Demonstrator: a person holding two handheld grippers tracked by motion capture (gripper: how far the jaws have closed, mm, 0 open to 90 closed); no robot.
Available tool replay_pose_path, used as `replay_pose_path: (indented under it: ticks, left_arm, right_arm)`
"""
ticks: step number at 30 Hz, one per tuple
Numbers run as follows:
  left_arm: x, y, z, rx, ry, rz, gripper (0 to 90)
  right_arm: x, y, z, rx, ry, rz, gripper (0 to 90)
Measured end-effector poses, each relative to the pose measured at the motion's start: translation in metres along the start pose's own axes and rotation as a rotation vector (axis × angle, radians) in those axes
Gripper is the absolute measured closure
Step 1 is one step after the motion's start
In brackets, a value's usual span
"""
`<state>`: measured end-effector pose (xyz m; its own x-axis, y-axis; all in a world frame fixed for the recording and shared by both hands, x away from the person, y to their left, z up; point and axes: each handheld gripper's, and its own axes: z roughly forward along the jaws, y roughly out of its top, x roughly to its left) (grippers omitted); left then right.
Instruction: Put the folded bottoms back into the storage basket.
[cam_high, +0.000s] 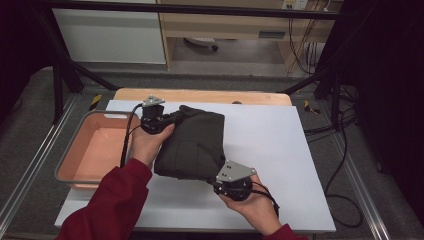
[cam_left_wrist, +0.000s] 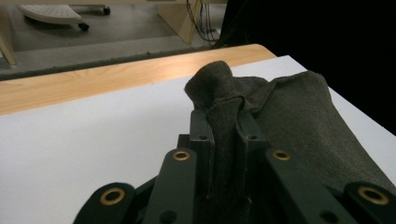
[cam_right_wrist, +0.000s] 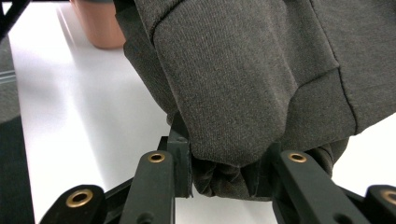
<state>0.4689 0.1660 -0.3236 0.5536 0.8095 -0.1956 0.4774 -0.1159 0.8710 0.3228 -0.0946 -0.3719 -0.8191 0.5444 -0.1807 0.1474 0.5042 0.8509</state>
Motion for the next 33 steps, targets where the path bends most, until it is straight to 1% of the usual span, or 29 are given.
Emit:
replay_pose_path:
  ticks: [7, 12, 15, 19, 27, 30, 33]
  left_arm:
    - [0.015, 0.011, -0.018, -0.022, 0.020, -0.007, 79.8]
    - [0.026, 0.016, -0.028, -0.032, 0.031, -0.025, 79.7]
    - [0.030, 0.019, -0.033, -0.035, 0.041, -0.020, 79.7]
    - [0.036, 0.021, -0.040, -0.041, 0.054, -0.023, 79.7]
    - [0.047, 0.028, -0.054, -0.045, 0.072, -0.016, 79.7]
    - [0.052, 0.030, -0.059, -0.050, 0.077, -0.014, 79.7]
    - [0.057, 0.030, -0.064, -0.055, 0.085, -0.019, 79.7]
  right_arm:
    - [0.001, 0.022, 0.013, -0.013, 0.035, -0.017, 68.4]
    - [0.001, 0.035, 0.021, -0.022, 0.052, -0.017, 68.3]
    - [0.001, 0.041, 0.026, -0.024, 0.065, -0.015, 68.3]
    - [0.002, 0.048, 0.031, -0.026, 0.079, -0.020, 68.3]
    - [0.004, 0.063, 0.043, -0.032, 0.110, -0.018, 68.3]
    - [0.006, 0.067, 0.048, -0.040, 0.117, -0.024, 68.3]
    - [0.007, 0.072, 0.053, -0.043, 0.128, -0.023, 68.3]
